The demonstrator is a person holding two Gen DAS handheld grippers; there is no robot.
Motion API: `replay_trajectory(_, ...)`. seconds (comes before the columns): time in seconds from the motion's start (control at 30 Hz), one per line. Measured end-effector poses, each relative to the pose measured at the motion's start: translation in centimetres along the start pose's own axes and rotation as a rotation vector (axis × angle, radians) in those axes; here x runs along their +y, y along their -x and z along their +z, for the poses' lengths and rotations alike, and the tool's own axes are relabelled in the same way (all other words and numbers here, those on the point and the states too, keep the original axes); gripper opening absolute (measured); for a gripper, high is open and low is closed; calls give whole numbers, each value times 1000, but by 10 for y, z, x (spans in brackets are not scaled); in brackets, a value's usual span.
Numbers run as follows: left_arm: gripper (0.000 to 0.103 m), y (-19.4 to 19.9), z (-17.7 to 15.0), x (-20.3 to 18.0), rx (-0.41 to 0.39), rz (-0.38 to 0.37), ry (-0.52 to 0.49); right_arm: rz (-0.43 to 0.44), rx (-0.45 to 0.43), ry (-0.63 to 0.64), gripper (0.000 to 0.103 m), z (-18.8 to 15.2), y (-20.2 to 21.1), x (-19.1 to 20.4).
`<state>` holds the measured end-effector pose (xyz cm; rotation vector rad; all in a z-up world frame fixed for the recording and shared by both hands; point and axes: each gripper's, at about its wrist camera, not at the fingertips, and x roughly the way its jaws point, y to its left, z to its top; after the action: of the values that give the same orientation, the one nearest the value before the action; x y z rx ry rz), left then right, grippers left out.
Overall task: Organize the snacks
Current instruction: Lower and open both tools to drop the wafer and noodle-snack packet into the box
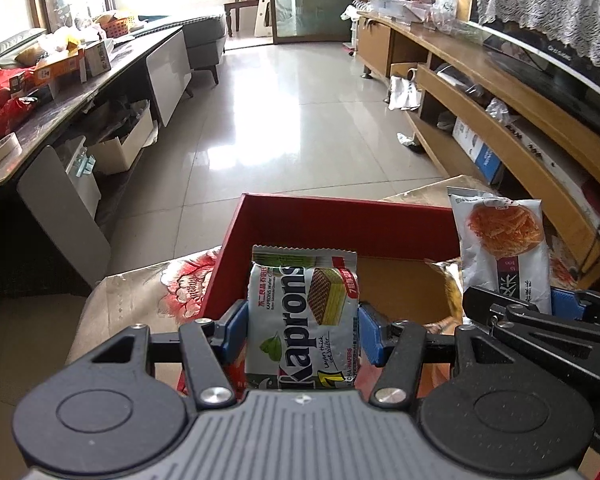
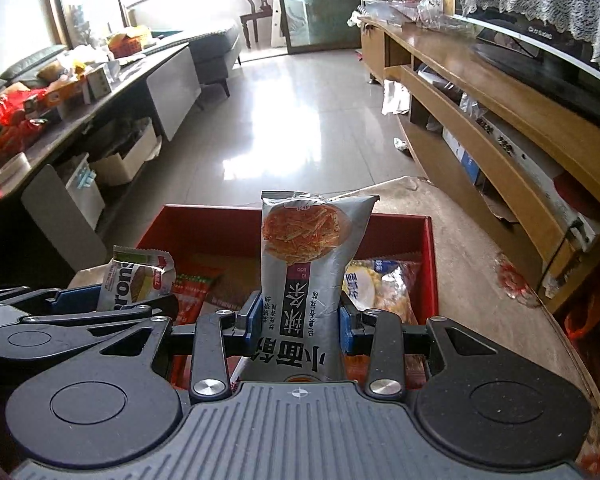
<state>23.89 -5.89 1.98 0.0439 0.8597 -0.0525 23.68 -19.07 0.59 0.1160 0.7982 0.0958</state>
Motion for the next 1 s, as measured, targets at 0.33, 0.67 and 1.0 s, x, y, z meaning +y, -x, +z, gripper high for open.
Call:
replay_trajectory(0.33, 55, -42, 9, 2, 56, 21, 34, 9, 43, -11, 46, 6, -38, -4)
replay_trajectory(0.67, 55, -63, 10, 1, 90, 55, 22, -39, 42, 57, 48, 6, -55, 5)
replay_trajectory(1.0, 61, -51, 12, 4, 53, 71, 32, -74, 21, 38, 64, 13, -49, 3)
